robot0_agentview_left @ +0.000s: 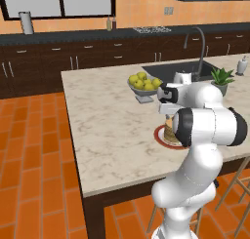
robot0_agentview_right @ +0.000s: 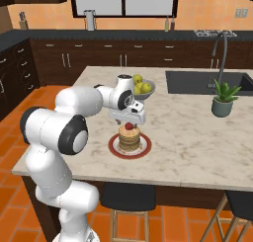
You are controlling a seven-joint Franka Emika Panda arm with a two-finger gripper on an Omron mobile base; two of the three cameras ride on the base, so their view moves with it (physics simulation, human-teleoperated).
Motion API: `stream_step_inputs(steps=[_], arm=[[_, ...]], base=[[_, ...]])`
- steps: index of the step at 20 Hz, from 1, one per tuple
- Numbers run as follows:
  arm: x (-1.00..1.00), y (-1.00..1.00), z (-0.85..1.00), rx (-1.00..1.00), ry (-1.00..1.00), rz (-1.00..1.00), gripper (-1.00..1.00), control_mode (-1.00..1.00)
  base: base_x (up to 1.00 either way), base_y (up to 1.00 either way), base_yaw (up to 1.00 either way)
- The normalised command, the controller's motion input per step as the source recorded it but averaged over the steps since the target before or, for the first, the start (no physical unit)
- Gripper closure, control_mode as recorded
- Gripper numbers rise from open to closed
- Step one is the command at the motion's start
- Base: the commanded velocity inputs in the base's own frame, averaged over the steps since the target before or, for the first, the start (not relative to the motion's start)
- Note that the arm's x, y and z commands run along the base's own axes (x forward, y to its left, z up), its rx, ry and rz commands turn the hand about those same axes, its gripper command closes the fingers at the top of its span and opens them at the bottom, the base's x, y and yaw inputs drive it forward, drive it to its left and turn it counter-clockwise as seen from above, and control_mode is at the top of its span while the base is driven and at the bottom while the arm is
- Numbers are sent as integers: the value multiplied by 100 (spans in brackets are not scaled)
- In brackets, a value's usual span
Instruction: Take the strawberry from the fridge and place it on top of the pancake, located on the dining counter.
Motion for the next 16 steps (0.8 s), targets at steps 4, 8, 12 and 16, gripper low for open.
stream_step_inputs(steps=[4,8,12,16], arm=[[-81,60,44,-1,-6,13,-100,-100],[-92,88,8,0,0,12,-100,-100],[-100,95,-5,-5,-5,12,-100,-100],[-93,99,0,-19,-3,11,-100,-100]], base=[[0,0,0],[0,0,0],[0,0,0],[0,0,0]])
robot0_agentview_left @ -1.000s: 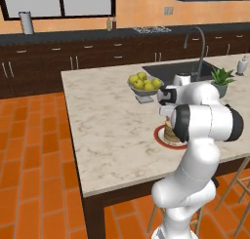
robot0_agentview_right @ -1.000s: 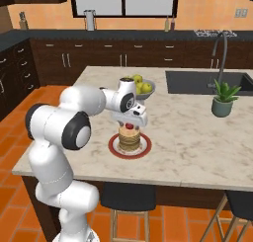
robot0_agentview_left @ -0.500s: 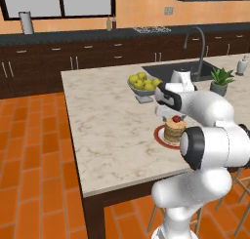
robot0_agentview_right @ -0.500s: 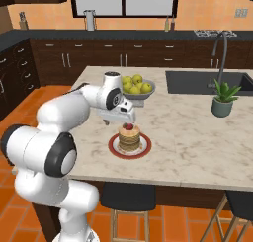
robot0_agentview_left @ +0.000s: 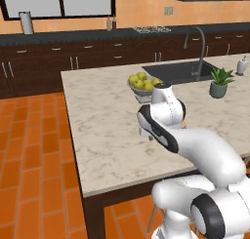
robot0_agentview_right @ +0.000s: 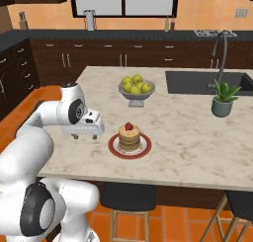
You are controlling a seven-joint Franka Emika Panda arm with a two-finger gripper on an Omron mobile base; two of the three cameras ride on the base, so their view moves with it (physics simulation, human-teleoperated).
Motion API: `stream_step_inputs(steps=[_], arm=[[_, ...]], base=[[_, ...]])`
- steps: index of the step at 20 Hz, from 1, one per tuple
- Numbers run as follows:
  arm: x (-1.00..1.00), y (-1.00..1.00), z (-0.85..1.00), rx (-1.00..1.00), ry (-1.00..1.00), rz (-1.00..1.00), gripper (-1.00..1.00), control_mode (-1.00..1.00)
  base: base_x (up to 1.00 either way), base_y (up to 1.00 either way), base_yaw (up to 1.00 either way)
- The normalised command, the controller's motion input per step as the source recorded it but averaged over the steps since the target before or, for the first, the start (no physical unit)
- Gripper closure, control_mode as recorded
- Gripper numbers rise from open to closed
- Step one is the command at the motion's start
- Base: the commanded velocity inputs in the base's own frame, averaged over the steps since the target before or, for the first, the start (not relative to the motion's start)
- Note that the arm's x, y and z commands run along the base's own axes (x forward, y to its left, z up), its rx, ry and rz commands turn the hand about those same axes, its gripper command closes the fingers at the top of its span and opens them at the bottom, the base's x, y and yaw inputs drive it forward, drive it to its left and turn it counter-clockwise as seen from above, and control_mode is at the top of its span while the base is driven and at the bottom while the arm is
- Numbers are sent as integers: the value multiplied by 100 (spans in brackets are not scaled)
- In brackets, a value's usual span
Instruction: Take the strawberry from the fridge and place it on top of the pancake, located on the dining counter.
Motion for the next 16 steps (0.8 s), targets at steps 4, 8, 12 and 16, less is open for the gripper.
stream_step_inputs(steps=[4,8,12,16], arm=[[-51,68,-18,-11,2,11,-100,-100],[-24,19,-43,-12,0,6,-100,-100],[-5,0,-41,-3,0,0,-100,-100],[-4,-9,-10,8,0,1,-100,-100]], base=[[0,0,0],[0,0,0],[0,0,0],[0,0,0]])
